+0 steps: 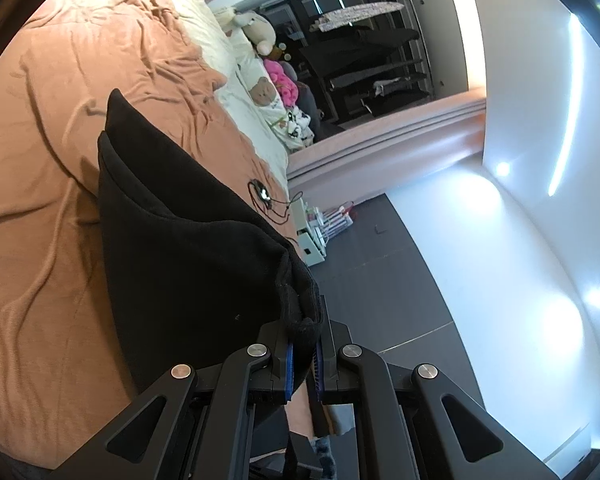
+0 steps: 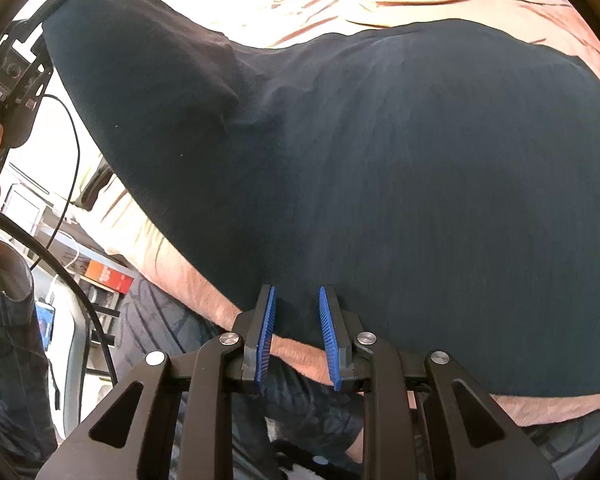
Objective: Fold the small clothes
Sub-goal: 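Lift the black shirt's edge with the left tool and flip it over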
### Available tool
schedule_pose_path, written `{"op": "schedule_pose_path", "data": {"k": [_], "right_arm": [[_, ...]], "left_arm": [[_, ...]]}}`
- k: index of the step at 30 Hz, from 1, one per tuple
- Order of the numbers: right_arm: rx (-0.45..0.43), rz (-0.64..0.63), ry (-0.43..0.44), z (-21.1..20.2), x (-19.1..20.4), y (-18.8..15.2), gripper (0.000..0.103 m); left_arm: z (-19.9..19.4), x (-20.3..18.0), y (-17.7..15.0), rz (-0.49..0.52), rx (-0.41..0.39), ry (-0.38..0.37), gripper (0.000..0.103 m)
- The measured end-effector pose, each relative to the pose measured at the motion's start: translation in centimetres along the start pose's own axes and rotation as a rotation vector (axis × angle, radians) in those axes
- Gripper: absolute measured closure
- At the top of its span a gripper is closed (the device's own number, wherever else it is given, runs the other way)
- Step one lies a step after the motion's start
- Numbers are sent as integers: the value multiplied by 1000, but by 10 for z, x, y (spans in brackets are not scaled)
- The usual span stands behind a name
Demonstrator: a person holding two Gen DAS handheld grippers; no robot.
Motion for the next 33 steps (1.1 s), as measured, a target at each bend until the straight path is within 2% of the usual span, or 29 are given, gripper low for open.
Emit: {"op": "schedule_pose_path", "data": {"k": [4, 19, 25, 33], "right_arm": [[-8, 26, 32, -12, -9, -3, 83], [-163, 174, 35, -91, -76, -26, 83], [-191, 228, 29, -108, -98, -42, 83], [-212, 288, 22, -122, -117, -54, 83]], "left_arm": [[13, -11, -3, 24, 17, 13, 96], [88, -46, -30, 78, 126, 16, 96], [121, -60, -43, 97, 179, 10, 96], [179, -53, -92, 89, 317, 26, 96]]}}
Point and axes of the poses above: each gripper's, at about its wrist camera, not at the fingertips, and z roughly the way its jaws point, x to its left, y to its top, the point moved 4 cm from there along z, roughly the way its jaws point, and after that the axes turned 2 degrees about x, right-handed, at the moved point
